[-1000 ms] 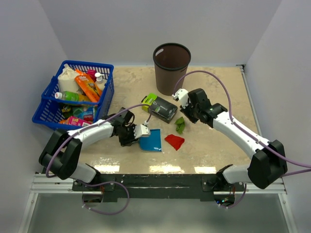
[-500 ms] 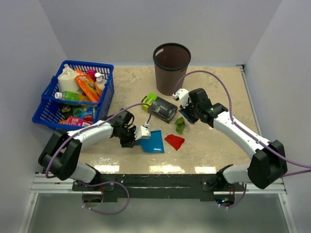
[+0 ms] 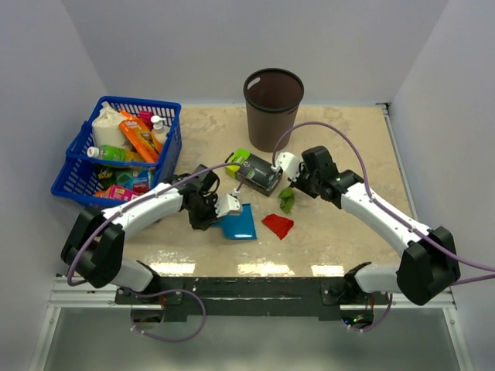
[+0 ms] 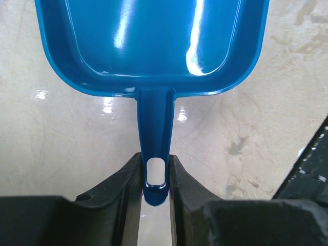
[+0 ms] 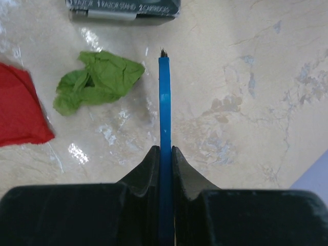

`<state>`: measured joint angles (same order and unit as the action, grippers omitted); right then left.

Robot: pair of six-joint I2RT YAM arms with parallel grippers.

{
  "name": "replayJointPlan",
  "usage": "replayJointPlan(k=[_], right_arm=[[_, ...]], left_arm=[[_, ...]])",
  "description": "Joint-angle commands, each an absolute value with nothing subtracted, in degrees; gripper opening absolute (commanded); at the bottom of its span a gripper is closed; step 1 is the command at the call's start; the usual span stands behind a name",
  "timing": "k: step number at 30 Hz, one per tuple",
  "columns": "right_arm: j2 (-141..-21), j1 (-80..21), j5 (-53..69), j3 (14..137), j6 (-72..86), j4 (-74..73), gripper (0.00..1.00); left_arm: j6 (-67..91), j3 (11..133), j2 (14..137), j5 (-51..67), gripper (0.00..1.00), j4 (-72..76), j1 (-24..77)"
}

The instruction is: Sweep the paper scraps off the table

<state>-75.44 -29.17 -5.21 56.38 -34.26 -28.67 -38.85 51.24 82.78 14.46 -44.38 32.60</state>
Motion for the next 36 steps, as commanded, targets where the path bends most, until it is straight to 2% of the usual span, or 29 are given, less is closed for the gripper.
replayJointPlan(k=[1, 20, 27, 36], right_arm=[[-73.6, -28.9, -6.2, 53.5, -39.6, -27.0, 0.00], [-74.3, -31.5, 6.2, 52.7, -34.1, -33.8, 0.00], [-75.2, -31.5, 11.2, 56.2, -24.7, -32.9, 0.00], [-77.4, -31.5, 19.6, 61.5, -21.9, -33.8, 0.00]], left_arm=[[-34.4, 54.0, 82.7, 12.2, 0.00, -47.6, 35.4], [-25.7, 56.6, 91.0, 13.6, 0.00, -38.5, 39.3], [-25.5, 60.3, 95.3, 16.0, 0.00, -37.8, 41.4], [-24.6, 62.8, 97.1, 16.5, 0.00, -36.3, 41.9]])
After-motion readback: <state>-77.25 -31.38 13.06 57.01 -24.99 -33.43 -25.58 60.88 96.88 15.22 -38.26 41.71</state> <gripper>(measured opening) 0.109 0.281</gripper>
